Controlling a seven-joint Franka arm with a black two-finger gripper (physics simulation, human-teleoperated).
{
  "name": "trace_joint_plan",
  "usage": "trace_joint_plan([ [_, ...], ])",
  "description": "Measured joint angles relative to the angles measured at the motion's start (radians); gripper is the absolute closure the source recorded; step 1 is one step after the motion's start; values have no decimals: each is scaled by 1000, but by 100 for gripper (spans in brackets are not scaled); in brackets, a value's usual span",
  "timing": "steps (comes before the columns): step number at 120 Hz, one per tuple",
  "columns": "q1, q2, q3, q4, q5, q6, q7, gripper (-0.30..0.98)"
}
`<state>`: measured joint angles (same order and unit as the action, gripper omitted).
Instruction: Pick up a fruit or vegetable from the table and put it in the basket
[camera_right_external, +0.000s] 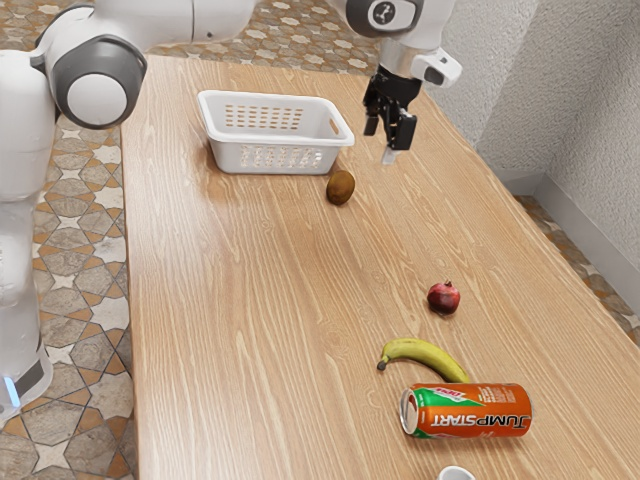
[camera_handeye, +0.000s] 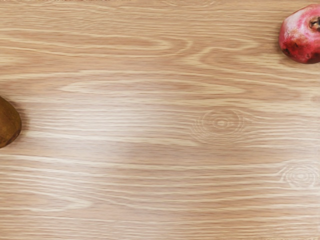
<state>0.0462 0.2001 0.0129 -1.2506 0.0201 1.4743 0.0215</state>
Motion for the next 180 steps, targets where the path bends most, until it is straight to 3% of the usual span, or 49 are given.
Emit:
trace_joint_plan([
  [52, 11, 9, 11, 5, -35, 3, 38, 0],
  [66, 5, 17, -84, 9, -34, 36, 42, 0],
  [77, -4, 67, -192, 10, -28, 100, 48, 0],
  [87, -31, 131, -224, 33, -20, 145, 59, 0],
  [133, -84, 361, -229, 145, 52, 270, 146, 0],
  [180, -69, 476, -226, 206, 105, 319, 197, 0],
])
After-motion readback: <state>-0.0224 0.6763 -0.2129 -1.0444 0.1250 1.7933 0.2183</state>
